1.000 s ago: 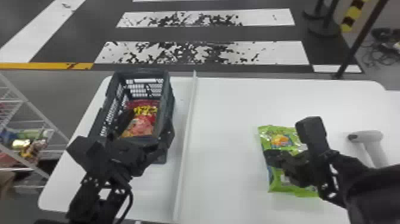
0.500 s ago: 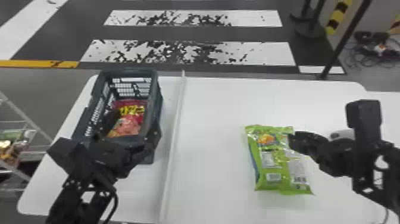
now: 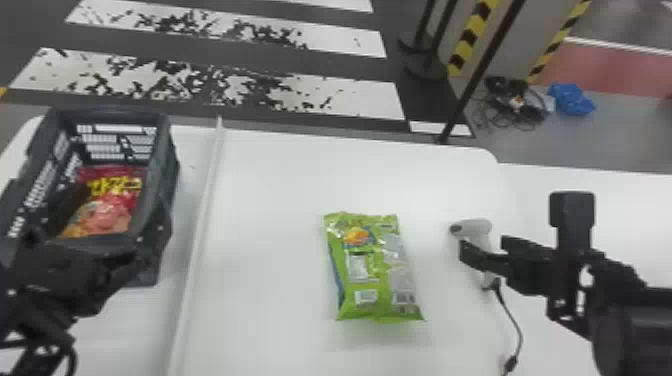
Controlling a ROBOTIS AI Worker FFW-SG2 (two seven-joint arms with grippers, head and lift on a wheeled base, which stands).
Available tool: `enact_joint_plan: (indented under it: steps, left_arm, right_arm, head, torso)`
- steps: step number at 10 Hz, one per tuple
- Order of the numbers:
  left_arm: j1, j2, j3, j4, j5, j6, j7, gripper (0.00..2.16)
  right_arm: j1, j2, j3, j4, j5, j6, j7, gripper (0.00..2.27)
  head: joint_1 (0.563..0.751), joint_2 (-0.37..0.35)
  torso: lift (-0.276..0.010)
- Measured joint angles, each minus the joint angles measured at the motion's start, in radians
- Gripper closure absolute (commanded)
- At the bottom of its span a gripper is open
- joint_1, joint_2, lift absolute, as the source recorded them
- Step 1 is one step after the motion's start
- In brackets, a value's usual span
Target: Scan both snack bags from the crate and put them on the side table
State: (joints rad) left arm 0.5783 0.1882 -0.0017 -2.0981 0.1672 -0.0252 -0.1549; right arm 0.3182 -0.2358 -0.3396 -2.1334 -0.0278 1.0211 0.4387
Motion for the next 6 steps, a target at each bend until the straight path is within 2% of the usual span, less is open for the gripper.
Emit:
enact_joint_plan:
  steps: [4, 5, 6]
  left_arm:
    - [0.000, -0.001, 0.000, 0.004, 0.000, 0.001, 0.000, 0.08]
    - [0.000, -0.001, 0.000, 0.005, 0.000, 0.001, 0.000, 0.08]
    - [0.000, -0.002, 0.000, 0.006, 0.000, 0.001, 0.000, 0.08]
  right_arm:
    - [-0.091, -0.059, -0.017, 0.256, -0.014, -0.073, 0.028, 0.07]
    - [-0.119, -0.072, -0.008, 0.308, -0.024, -0.074, 0.033, 0.16]
    - [-0.151, -0.085, 0.007, 0.361, -0.026, -0.074, 0.037, 0.43]
  head:
    - [0.695, -0.293]
    - [0.695, -0.295]
    - [0.695, -0.295]
  torso:
    - [-0.087]
    - [-0.087]
    - [-0.087]
